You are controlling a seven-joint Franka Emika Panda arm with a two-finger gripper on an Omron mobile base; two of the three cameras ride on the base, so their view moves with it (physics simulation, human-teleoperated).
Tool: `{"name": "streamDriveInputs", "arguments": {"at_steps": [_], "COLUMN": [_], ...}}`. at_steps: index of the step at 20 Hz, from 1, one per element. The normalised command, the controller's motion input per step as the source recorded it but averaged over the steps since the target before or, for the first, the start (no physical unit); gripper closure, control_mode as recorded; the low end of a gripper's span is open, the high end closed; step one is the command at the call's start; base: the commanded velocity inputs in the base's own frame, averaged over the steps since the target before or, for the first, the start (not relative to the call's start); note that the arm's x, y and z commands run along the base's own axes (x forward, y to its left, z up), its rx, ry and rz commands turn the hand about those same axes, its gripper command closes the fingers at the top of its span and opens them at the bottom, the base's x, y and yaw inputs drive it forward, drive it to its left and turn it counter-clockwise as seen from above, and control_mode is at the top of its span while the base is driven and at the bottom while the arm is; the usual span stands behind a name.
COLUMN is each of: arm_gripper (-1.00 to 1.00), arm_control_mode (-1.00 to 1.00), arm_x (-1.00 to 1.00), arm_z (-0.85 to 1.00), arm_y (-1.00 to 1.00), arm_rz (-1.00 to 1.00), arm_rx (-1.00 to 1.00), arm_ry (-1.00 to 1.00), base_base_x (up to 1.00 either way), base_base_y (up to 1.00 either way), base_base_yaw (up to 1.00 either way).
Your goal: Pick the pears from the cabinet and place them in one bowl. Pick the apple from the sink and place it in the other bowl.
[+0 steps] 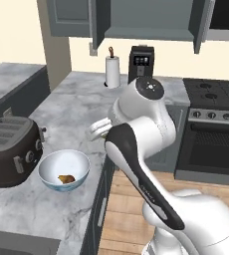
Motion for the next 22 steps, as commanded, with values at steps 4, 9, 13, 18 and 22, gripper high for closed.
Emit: {"name": "streamDriveInputs", "arguments": {"at_steps": [4, 9, 13, 18, 22], "arm_gripper": [1.00, 1.00, 1.00, 1.00, 1.00], "arm_control_mode": [-1.00, -1.00, -1.00, -1.00, -1.00], "arm_x": [-0.01, -0.01, 0.00, 0.01, 0.03], "arm_z": [-0.09, -0.18, -0.21, -0.22, -0.25], "arm_y": [0.21, 0.17, 0.11, 0.12, 0.11], "arm_rz": [0.00, 0.00, 0.00, 0.00, 0.00], "arm_rx": [0.17, 0.13, 0.00, 0.00, 0.00], "arm_ry": [0.02, 0.00, 0.02, 0.18, 0.14], "base_base_x": [0.00, 0.00, 0.00, 0.00, 0.00], "base_base_y": [0.00, 0.00, 0.00, 0.00, 0.00], "base_base_yaw": [0.00, 0.00, 0.00, 0.00, 0.00]}}
